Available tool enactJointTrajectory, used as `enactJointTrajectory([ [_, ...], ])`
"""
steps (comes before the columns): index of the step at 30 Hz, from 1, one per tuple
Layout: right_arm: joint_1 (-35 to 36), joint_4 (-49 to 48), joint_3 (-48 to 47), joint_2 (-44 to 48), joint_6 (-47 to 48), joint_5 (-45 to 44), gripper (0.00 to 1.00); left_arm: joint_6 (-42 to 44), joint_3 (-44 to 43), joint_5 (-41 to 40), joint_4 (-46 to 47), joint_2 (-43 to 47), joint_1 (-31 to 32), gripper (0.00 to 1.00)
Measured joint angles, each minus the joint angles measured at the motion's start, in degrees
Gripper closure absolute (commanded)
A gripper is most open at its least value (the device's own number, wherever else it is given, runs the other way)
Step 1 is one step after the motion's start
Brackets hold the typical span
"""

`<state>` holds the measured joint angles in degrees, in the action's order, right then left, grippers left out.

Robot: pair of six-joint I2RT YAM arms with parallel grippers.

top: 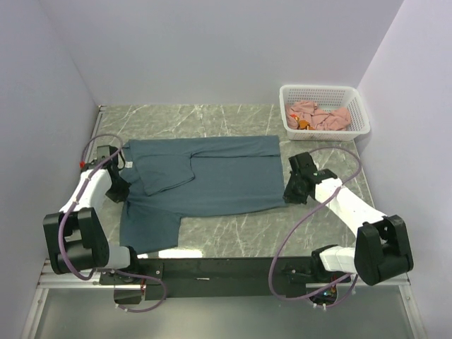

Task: Fold and stack the t-shirts
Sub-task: Fold the tshirt

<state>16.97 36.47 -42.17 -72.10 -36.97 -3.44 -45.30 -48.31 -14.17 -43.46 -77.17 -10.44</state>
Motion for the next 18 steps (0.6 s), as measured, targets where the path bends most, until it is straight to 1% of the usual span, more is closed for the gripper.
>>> enactJointTrajectory([
  [6,-1.27,0.66,-7.5,-5.05,1.75,-0.04,1.0,0.11,-5.84,0.96,-1.25,-3.17,0.02,0.99],
  [18,-3.17,0.81,-17.9,-15.87,4.57,-0.66,1.0,1.57,-16.06,3.13,-1.79,-13.4,0.02,0.99],
])
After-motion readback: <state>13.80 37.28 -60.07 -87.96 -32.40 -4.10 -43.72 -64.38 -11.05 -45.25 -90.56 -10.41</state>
